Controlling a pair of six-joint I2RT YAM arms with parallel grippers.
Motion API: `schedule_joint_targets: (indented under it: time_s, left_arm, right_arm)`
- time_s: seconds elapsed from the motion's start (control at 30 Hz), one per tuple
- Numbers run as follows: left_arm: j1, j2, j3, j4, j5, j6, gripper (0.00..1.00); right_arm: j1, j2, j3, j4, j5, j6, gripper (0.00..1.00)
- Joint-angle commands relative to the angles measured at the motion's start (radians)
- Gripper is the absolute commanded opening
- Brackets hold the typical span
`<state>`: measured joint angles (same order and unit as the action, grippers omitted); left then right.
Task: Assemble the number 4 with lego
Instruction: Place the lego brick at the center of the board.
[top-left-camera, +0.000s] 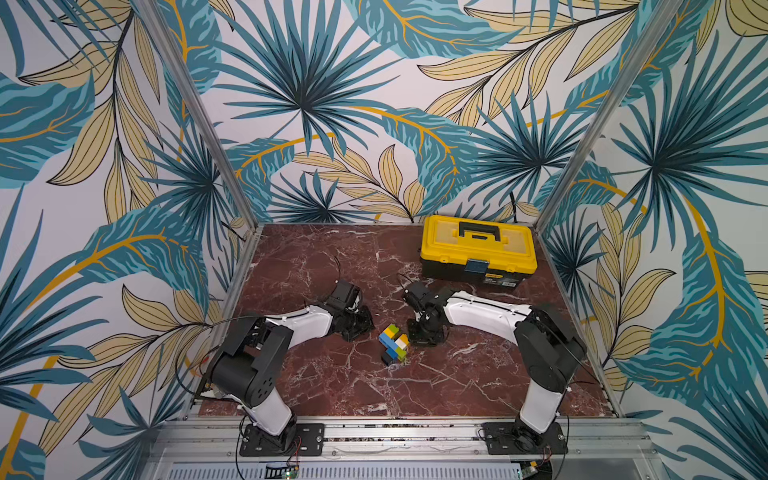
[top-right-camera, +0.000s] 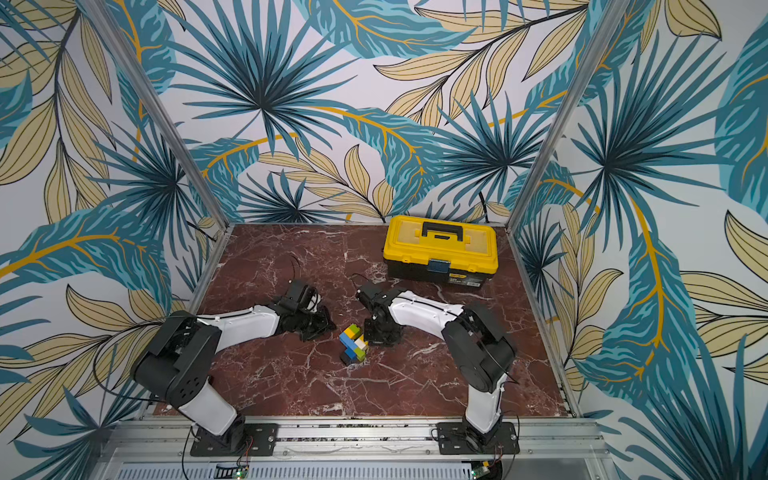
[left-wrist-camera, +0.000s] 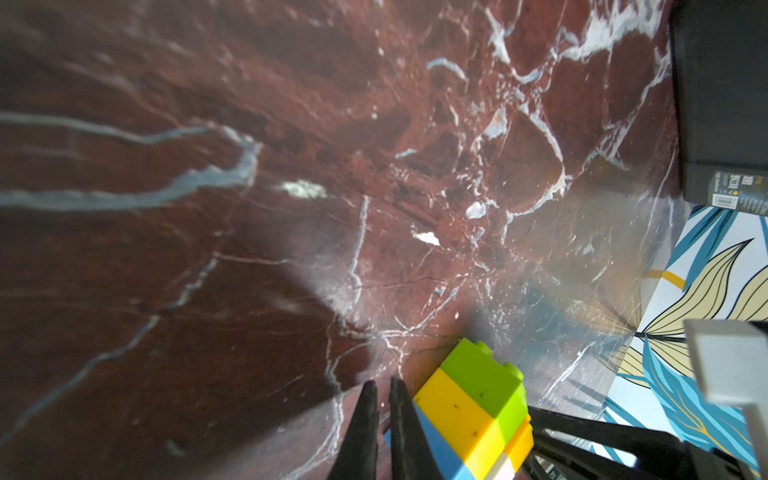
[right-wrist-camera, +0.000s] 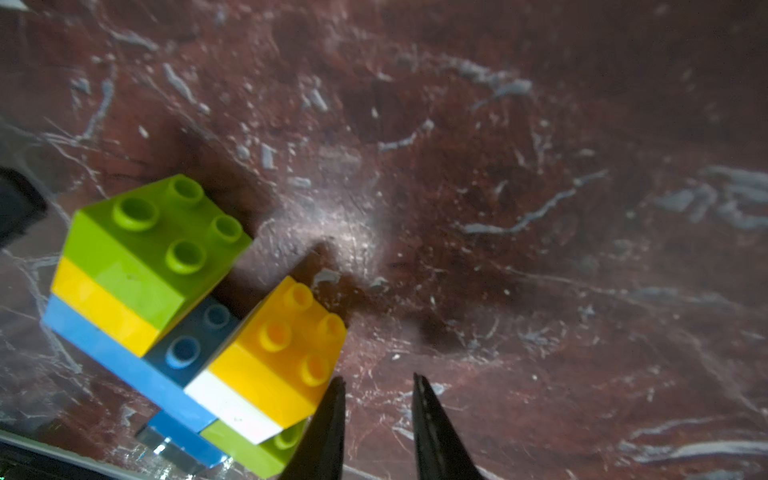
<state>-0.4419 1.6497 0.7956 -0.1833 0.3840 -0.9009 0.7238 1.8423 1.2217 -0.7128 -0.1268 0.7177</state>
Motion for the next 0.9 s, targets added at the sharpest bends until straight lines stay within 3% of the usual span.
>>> schedule_joint_targets:
  time_s: [0.0, 0.6, 0.87]
  left_arm:
    - [-0.002, -0.004, 0.020, 0.024, -0.003, 0.017, 0.11]
    - [-0.024, -0.112, -0.126, 0.047, 0.007, -0.055, 0.11]
    - [-0.051, -0.149, -0.125, 0.026, 0.003, -0.065, 0.11]
  right_arm:
    - [0.005, 0.036, 0.045, -0.032, 0.020, -0.012, 0.30]
    - [0.000, 0.130, 0.190, -0.093, 0.024, -0.057, 0.30]
    - [-0.029, 0.001, 0.213, -0.182, 0.160, -0.077, 0.30]
